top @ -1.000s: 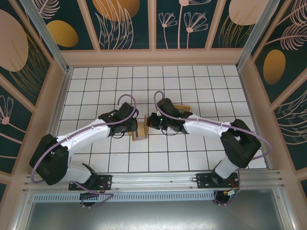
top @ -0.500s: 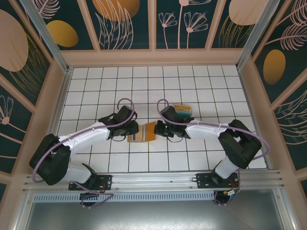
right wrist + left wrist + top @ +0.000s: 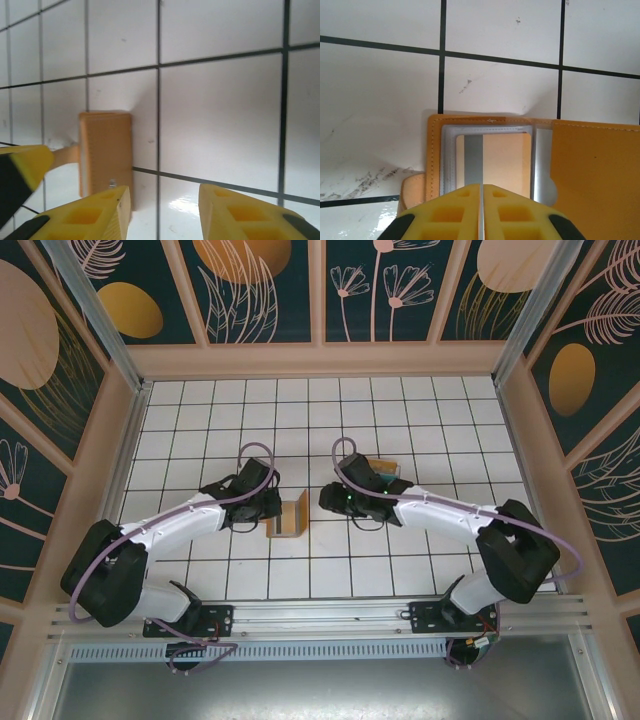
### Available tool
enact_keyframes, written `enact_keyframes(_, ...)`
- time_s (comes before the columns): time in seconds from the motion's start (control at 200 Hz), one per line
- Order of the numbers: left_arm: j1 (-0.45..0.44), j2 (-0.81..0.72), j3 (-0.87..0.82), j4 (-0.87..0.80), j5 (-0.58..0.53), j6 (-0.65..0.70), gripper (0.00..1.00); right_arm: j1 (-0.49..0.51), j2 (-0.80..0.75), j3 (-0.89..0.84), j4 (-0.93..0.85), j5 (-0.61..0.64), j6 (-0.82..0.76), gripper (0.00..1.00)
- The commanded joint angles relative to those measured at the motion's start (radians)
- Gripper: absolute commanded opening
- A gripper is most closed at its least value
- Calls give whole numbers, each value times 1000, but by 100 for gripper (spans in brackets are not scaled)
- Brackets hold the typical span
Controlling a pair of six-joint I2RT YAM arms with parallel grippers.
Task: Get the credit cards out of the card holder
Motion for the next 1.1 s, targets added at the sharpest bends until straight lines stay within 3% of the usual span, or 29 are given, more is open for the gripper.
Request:
enact_keyframes(0.0, 14, -19, -10, -21, -24, 30, 10, 23, -19, 67, -44, 28, -25, 41)
enact_keyframes(0.38, 24, -28, -24, -52, -80, 15, 4, 72, 165, 238, 47, -185, -15, 32)
enact_keyframes(0.571, 33, -40, -26, -82, -120, -3, 2, 71, 242, 235, 25, -214, -11, 31)
enact_keyframes(1.096, 34, -22, -37, 50, 96, 46, 3, 41, 265, 127, 36, -212, 5, 29)
